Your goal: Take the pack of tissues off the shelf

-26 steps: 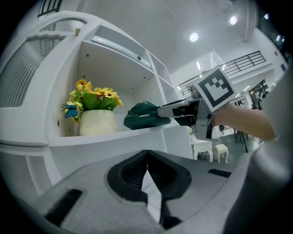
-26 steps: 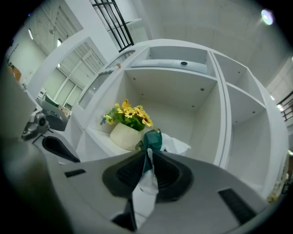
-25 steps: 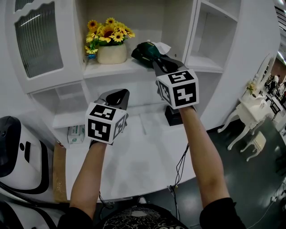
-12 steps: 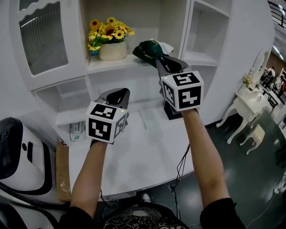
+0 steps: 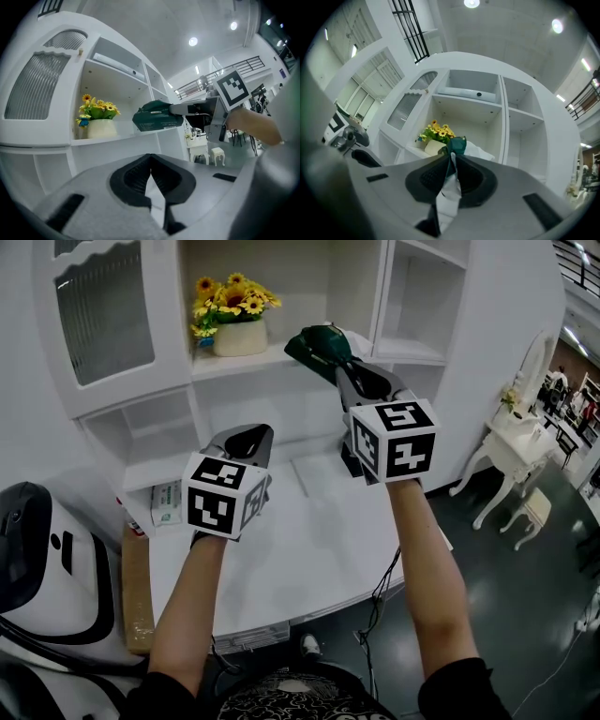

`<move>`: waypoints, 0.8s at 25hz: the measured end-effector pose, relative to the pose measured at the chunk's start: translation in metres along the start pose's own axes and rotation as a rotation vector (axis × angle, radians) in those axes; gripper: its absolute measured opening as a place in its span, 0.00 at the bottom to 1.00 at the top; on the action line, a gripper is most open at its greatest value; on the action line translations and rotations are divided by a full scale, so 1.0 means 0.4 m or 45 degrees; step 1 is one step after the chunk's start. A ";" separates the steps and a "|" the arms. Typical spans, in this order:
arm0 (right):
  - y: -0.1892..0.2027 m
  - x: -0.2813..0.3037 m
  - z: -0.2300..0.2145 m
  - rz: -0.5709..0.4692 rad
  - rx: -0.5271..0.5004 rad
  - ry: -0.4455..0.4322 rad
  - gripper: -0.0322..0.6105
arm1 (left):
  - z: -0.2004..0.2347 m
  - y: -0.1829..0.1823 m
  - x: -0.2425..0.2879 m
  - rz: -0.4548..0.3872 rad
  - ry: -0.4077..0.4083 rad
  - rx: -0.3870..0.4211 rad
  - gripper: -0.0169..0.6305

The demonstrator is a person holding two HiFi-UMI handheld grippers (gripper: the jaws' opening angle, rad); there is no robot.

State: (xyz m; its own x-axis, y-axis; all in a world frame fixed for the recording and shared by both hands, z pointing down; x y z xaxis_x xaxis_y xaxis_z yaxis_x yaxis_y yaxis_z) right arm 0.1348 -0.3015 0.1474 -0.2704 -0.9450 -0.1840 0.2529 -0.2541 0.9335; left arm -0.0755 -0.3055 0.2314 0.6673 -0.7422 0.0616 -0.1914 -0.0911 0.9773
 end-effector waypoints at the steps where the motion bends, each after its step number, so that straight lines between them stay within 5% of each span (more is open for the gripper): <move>1: 0.000 -0.014 0.006 -0.001 0.004 0.003 0.12 | -0.005 0.002 -0.009 0.000 0.001 -0.002 0.03; 20: 0.115 -0.251 0.142 0.070 0.124 0.051 0.12 | -0.111 0.076 -0.147 0.006 0.035 -0.034 0.03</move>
State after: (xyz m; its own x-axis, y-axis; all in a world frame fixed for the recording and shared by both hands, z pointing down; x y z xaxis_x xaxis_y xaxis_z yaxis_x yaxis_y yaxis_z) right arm 0.1210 -0.2066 0.2263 -0.2206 -0.9650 -0.1419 0.1745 -0.1822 0.9676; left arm -0.0885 -0.2353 0.2665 0.6862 -0.7239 0.0716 -0.1760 -0.0697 0.9819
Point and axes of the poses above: the fingertips, and each gripper's own axes: x forward along the fingers, z to its left, y out of its underside, the point moved 10 cm from there along -x, backward along the fingers, and after that the axes turned 4 degrees about y, right-handed, at the moved point
